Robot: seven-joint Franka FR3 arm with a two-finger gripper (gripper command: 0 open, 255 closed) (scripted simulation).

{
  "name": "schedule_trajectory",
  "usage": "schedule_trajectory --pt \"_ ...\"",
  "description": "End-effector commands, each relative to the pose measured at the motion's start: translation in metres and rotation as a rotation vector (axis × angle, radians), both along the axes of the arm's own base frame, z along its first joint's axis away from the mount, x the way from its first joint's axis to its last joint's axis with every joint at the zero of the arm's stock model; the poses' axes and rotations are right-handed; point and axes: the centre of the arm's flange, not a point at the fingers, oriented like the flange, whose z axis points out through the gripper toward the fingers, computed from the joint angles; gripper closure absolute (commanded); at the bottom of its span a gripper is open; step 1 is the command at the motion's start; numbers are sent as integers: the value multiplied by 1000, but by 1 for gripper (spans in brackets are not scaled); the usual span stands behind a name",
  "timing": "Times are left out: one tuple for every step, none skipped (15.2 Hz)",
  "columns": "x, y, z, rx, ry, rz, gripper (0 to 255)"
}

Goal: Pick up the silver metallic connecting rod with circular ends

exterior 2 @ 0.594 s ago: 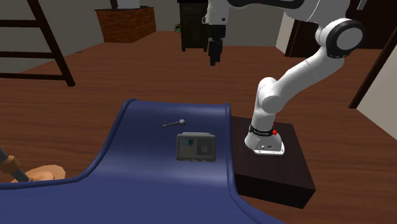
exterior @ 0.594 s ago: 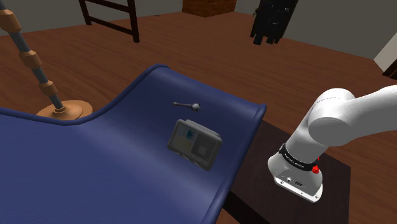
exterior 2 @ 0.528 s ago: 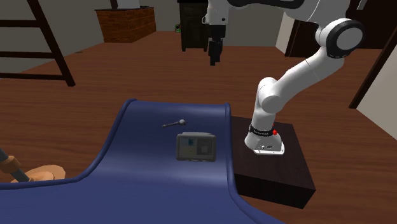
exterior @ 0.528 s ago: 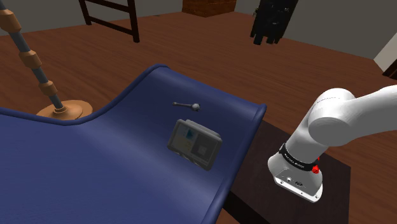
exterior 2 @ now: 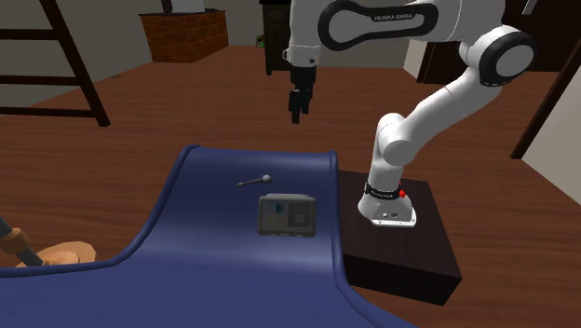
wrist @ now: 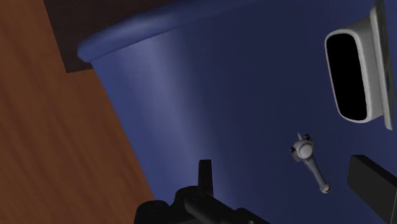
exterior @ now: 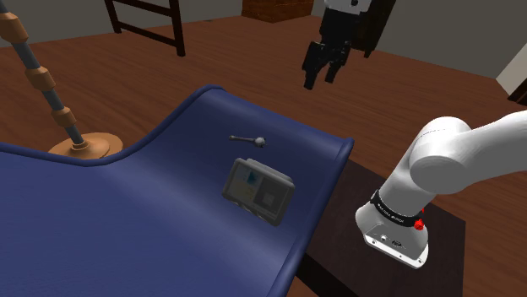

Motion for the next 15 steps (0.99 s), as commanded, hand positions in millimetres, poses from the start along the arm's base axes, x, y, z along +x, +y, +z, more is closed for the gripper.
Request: schedule_trajectory --pt "9 18 -18 -22 -19 -7 0" --pt "13 26 -28 -34 -26 -10 0" --pt "18 35 -38 -45 -34 -13 0" --pt "22 43 -48 -56 -42 -16 0" --pt "27 51 -58 -67 -49 -19 0" --pt "32 59 -68 -78 -57 -23 0" --pt "37 67 -78 -90 -65 -26 0" --pt "42 75 -88 -101 -73 -29 0" --pt "48 83 -98 -112 -80 -32 0" --pt "53 90 -108 -123 -88 -35 0" --pt "58 98 -119 -134 -96 -39 0" --pt "64 105 -129 -146 -104 -42 0" --pt "69 112 -139 -157 -111 -45 0" --pt "75 119 -150 -168 -119 -48 0" --pt "76 121 -152 -170 -121 -49 0"
